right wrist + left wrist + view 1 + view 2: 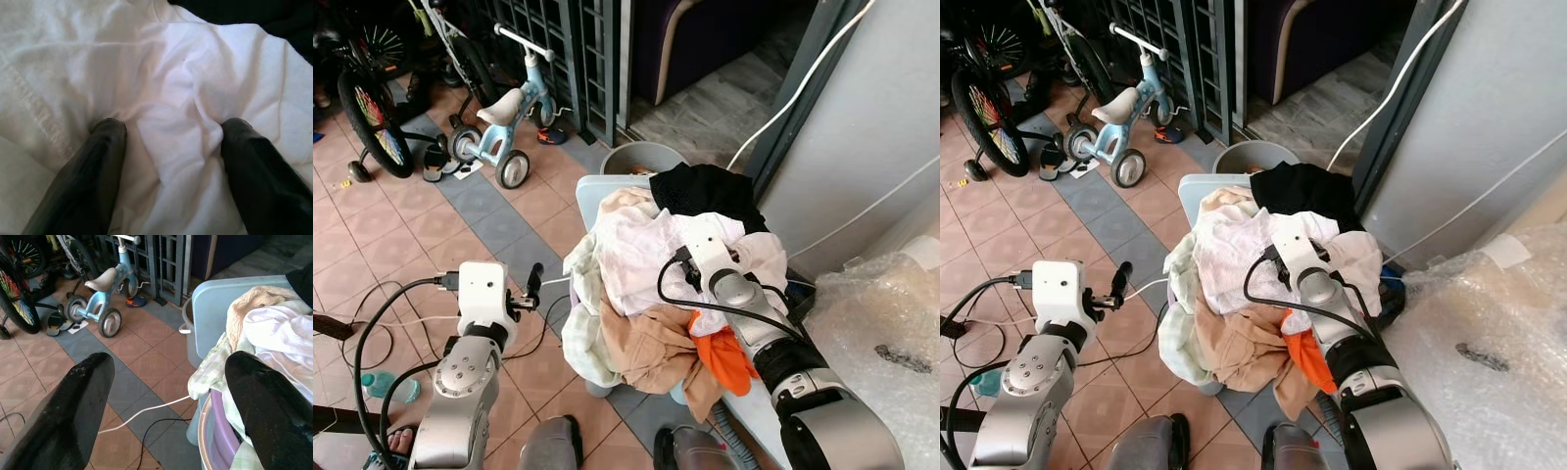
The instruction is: Clothes washing
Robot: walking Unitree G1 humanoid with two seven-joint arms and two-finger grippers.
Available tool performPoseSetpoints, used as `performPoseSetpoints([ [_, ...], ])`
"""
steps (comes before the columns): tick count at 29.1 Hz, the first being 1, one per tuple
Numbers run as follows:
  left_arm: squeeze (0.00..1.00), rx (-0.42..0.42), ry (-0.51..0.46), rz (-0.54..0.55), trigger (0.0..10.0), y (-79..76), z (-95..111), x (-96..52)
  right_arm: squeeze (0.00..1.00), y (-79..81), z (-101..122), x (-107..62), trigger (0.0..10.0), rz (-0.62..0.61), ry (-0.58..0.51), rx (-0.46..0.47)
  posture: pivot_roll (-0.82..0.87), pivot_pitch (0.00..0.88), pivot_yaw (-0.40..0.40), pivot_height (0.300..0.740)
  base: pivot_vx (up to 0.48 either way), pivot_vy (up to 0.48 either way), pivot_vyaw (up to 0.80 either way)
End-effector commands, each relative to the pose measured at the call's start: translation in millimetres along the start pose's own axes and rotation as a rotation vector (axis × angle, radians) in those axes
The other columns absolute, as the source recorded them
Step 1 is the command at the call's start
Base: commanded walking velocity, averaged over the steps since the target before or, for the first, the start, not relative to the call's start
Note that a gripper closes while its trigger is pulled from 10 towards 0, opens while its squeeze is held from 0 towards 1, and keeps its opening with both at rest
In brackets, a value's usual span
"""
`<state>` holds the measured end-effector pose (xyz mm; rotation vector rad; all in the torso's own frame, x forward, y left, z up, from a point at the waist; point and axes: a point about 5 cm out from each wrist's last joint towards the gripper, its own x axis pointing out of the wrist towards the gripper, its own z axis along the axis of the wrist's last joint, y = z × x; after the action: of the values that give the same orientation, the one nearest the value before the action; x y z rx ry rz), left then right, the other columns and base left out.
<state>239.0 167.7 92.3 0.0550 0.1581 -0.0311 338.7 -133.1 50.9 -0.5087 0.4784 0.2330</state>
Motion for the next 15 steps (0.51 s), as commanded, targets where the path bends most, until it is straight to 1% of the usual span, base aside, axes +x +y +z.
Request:
performPoseSetpoints([
  [1,0.0,0.003,0.018,0.004,10.0,1.1,-2.2,-2.5,0.0,18.5,-31.6,-2.7,0.0,0.097,0.123,0.052,0.1,0.138,-0.006,0.74,0.0,0.0,0.0],
  [9,0.0,0.011,0.035,-0.019,10.0,-2.6,-3.2,5.5,0.0,29.5,-30.7,-1.8,0.0,0.167,0.12,0.132,0.09,0.128,0.008,0.74,0.0,0.0,0.0],
  [15,0.0,0.019,0.026,-0.022,10.0,-4.9,-1.1,7.2,0.0,33.9,-30.9,-1.9,0.0,0.197,0.118,0.156,0.09,0.123,0.0,0.74,0.0,0.0,0.0],
])
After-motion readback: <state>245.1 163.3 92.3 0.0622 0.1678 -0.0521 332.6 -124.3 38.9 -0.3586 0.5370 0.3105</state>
